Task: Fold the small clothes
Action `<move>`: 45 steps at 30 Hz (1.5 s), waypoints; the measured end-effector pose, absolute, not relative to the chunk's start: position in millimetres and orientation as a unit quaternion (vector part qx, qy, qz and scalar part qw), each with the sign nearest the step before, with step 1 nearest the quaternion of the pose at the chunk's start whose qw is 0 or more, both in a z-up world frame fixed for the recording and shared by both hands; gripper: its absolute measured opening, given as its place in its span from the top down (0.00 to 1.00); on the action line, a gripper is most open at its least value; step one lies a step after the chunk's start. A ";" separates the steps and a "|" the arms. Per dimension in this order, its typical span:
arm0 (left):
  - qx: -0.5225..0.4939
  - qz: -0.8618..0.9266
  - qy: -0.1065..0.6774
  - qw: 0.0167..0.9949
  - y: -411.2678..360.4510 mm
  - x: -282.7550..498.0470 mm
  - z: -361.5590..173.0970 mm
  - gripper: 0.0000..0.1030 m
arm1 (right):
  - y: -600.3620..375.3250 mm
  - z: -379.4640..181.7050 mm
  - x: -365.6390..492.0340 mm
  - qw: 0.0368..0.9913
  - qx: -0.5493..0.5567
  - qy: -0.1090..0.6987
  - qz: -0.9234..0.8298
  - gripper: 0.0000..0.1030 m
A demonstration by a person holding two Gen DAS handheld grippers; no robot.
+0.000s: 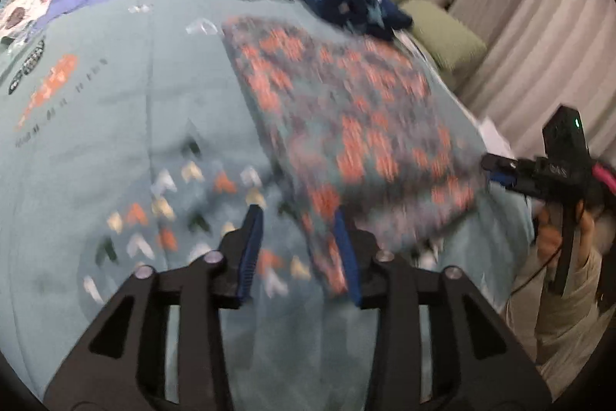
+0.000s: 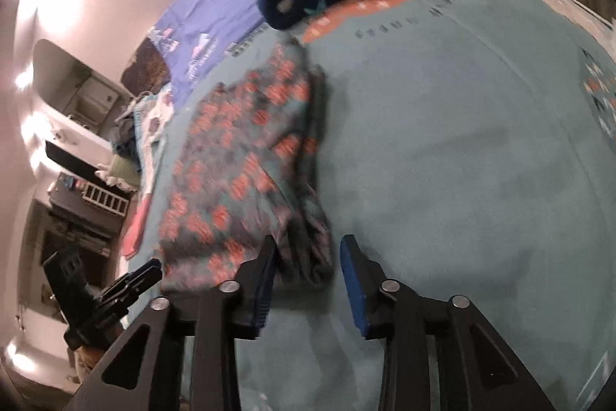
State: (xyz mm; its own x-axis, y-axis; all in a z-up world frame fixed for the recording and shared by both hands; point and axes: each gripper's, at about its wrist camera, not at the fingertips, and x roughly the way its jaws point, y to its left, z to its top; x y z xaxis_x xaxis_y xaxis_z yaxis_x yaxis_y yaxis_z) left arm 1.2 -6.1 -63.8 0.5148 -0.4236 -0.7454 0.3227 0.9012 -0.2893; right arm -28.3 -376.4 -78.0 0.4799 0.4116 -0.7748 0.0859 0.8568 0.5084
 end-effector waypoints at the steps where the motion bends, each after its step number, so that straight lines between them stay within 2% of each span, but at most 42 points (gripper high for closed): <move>1: -0.058 -0.205 0.438 0.873 -5.2 7.6 -61.3 0.50 | -375.2 -73.1 -22.5 0.827 0.248 0.493 0.107 0.42; 2: -0.060 -0.202 0.435 0.876 -6.8 16.6 -58.5 0.43 | -373.6 -68.6 -14.1 0.832 0.244 0.485 0.119 0.35; 5: -0.069 -0.215 0.445 0.867 -11.9 39.6 -63.6 0.41 | -370.5 -67.6 14.9 0.838 0.220 0.483 0.126 0.34; 10: -0.070 -0.220 0.466 0.854 -19.1 58.5 -79.4 0.40 | -376.1 -89.9 50.3 0.813 0.248 0.505 0.152 0.34; 12: -0.067 -0.227 0.464 0.854 -22.7 64.1 -83.5 0.36 | -377.0 -97.8 57.3 0.808 0.251 0.510 0.154 0.34; 26: -0.074 -0.280 0.465 0.837 -35.5 102.5 -96.9 0.22 | -364.9 -113.1 105.9 0.800 0.235 0.507 0.216 0.34; 36: -0.138 -0.320 0.459 0.817 -31.8 143.3 -104.5 0.22 | -345.0 -121.2 136.7 0.799 0.214 0.502 0.252 0.34; 38: -0.141 -0.323 0.457 0.817 -33.9 148.4 -106.0 0.22 | -343.9 -121.9 138.7 0.802 0.212 0.498 0.253 0.39; 40: -0.134 -0.320 0.455 0.820 -37.0 150.4 -105.1 0.24 | -342.9 -122.7 140.2 0.805 0.206 0.496 0.252 0.45; 43: -0.122 -0.309 0.453 0.827 -38.8 150.3 -104.9 0.36 | -345.4 -125.0 142.2 0.806 0.211 0.494 0.249 0.54; 45: -0.118 -0.299 0.453 0.832 -39.5 151.4 -104.3 0.57 | -348.0 -127.2 143.4 0.804 0.218 0.495 0.247 0.60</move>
